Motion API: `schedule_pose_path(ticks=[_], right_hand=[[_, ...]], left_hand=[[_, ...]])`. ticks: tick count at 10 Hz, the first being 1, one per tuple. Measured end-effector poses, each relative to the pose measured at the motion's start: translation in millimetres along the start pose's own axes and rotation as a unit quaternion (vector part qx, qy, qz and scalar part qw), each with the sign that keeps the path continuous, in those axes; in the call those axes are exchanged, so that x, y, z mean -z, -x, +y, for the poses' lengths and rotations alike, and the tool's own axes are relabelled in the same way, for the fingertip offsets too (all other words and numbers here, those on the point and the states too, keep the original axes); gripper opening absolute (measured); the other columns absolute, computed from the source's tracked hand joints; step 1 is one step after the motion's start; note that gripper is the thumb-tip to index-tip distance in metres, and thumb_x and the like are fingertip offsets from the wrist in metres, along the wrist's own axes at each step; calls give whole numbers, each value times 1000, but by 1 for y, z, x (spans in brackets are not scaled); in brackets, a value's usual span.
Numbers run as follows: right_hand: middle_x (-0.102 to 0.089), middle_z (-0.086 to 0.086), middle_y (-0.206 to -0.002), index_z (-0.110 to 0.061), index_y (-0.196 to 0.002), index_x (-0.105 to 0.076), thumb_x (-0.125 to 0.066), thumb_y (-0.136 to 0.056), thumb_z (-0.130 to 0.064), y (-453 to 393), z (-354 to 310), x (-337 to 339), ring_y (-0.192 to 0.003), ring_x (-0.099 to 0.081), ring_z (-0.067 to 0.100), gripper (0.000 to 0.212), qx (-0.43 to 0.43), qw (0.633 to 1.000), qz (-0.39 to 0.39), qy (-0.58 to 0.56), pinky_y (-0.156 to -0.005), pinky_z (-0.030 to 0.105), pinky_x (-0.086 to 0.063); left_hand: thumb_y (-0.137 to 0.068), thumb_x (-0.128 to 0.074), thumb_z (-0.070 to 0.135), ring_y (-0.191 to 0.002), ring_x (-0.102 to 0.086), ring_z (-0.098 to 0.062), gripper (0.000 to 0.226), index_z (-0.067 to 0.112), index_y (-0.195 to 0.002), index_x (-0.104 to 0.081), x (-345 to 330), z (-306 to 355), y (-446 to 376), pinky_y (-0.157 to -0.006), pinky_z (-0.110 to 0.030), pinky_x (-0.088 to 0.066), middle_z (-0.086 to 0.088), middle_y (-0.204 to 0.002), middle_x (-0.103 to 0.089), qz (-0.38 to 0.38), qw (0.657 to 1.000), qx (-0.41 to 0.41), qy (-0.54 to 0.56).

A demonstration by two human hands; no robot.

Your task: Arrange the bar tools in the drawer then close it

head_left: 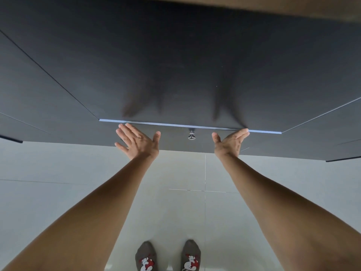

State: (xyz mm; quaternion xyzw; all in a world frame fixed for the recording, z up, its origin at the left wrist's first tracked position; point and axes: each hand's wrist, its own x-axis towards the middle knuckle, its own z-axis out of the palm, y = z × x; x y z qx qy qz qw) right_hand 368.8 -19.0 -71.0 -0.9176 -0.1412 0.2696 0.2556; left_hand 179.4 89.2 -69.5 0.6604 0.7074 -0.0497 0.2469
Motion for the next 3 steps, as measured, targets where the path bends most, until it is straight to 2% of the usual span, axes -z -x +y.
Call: schedule_pose_path(ticks=[1,2,3], right_hand=[[17,21,-158,6,-143,18,-51,-92,-42,19,-1,14,-149,2,30,98,6,1000,-11,1,-118,30,-14],[15,20,-159,3,-145,16,-50,-93,-40,45,-12,40,-148,11,28,94,17,999,-30,-4,-120,34,-5],[14,18,-159,0,-147,13,-48,-94,-41,81,-12,67,-149,11,28,90,43,998,-37,9,-121,36,-5]], left_hand=[[-92,-30,66,-150,16,-29,96,3,-152,11,13,-9,18,-119,-54,2,-14,-162,16,5,999,-34,-35],[-93,-27,64,-149,16,-30,92,4,-152,11,42,-13,40,-119,-54,0,-14,-161,17,5,997,-68,-43],[-94,-24,63,-149,18,-29,88,7,-153,9,72,-25,77,-119,-54,2,-12,-161,19,12,991,-122,-43]])
